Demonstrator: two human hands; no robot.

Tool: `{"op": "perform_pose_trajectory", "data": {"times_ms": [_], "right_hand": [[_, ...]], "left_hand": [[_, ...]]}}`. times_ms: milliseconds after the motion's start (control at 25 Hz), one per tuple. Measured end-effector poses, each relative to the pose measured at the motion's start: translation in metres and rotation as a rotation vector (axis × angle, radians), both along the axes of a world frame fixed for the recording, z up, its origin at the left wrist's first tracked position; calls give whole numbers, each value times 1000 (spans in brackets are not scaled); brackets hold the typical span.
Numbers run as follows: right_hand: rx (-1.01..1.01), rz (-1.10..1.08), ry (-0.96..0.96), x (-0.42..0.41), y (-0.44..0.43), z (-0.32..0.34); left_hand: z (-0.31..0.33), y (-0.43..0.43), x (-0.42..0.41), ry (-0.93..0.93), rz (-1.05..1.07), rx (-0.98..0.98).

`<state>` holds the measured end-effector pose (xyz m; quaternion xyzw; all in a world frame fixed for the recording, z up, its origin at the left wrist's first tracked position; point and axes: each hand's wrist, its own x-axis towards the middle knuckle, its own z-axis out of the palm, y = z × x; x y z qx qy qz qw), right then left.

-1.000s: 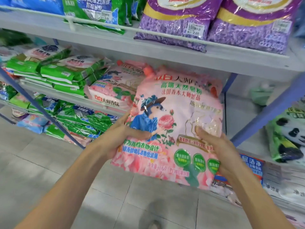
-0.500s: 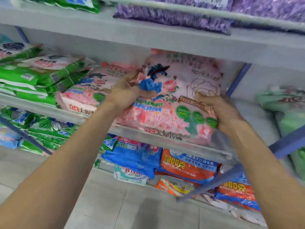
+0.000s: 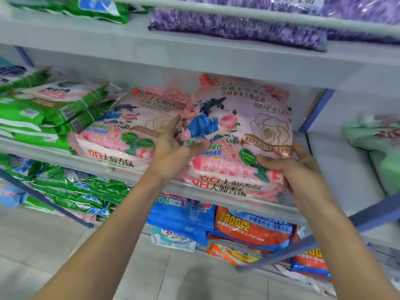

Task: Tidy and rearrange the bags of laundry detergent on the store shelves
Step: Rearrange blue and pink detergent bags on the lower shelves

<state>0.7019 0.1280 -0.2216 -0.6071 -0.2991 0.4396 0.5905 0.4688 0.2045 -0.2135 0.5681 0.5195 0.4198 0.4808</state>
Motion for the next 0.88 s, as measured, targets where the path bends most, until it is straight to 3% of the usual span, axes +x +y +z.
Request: {"op": "perform_pose_trajectory", "data": {"times_ms": [120,320,600,800,880], "right_hand": [[-32,-69,4,-8,-4,-4],[-105,-88,-194,-24,-14,3],[-316,-48,-707,-49,-43,10],[-247,154,-1055,-99,-73,30],[-198,259,-1117,-125,-78,39]], "left_hand": [[0,1,-1,-19,-10,-17],[6,-19,-10,71,-24,5],[27,-76,-19,241,-51,-69],[47,-104,-58,511,-21,94],[53,-118,-78,552,28,45]]}}
